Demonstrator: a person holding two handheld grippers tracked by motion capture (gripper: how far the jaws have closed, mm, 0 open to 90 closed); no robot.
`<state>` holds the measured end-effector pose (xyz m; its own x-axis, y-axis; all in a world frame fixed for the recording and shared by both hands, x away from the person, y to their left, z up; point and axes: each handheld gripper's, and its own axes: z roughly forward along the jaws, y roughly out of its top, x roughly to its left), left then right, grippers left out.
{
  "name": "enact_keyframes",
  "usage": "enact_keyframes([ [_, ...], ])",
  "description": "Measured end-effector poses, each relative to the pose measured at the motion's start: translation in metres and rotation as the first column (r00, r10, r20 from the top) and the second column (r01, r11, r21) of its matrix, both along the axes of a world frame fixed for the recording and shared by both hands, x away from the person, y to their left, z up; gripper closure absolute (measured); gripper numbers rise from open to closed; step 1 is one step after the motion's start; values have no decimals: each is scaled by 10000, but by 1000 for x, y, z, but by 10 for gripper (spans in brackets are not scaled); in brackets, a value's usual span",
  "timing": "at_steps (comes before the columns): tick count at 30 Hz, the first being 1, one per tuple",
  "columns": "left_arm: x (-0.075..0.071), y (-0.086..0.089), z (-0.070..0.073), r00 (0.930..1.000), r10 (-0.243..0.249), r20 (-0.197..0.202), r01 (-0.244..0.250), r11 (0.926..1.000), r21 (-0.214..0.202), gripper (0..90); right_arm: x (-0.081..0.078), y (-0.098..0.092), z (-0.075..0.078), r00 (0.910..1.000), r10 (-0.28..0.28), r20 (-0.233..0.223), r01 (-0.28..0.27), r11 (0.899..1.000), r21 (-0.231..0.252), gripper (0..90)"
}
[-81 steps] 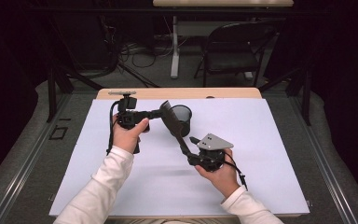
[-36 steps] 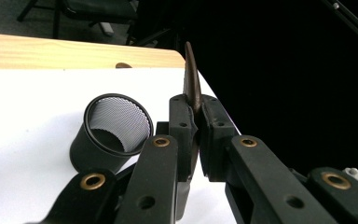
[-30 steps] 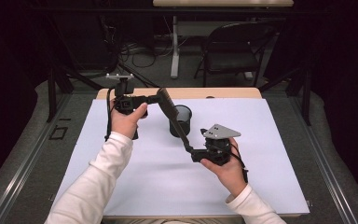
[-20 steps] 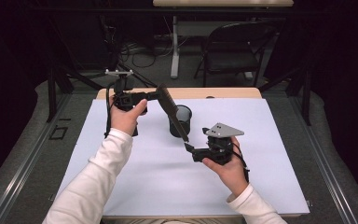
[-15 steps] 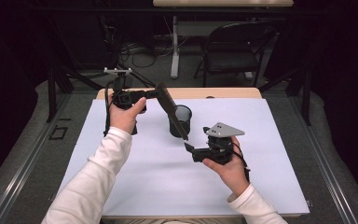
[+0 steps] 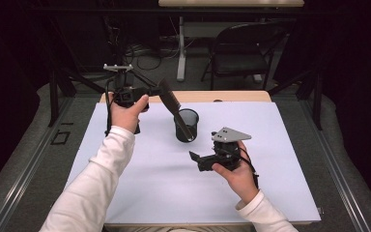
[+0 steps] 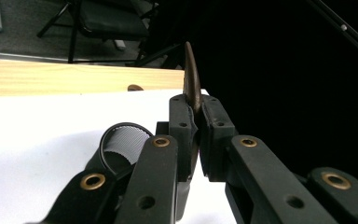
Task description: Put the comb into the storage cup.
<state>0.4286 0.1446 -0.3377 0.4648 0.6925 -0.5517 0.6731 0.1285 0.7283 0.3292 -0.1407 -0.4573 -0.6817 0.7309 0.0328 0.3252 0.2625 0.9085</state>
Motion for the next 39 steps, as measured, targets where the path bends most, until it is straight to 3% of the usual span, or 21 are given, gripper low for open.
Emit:
enact_keyframes([
  [19,13,3,8,9968,795,89,-795,9968,45,844,-1,2,-2,10000,22,50,-20,9994,-340,0],
  [39,27,11,7,9852,1710,81,-1709,9852,-135,844,-1,3,-3,9998,188,-4,-188,9991,-391,0],
])
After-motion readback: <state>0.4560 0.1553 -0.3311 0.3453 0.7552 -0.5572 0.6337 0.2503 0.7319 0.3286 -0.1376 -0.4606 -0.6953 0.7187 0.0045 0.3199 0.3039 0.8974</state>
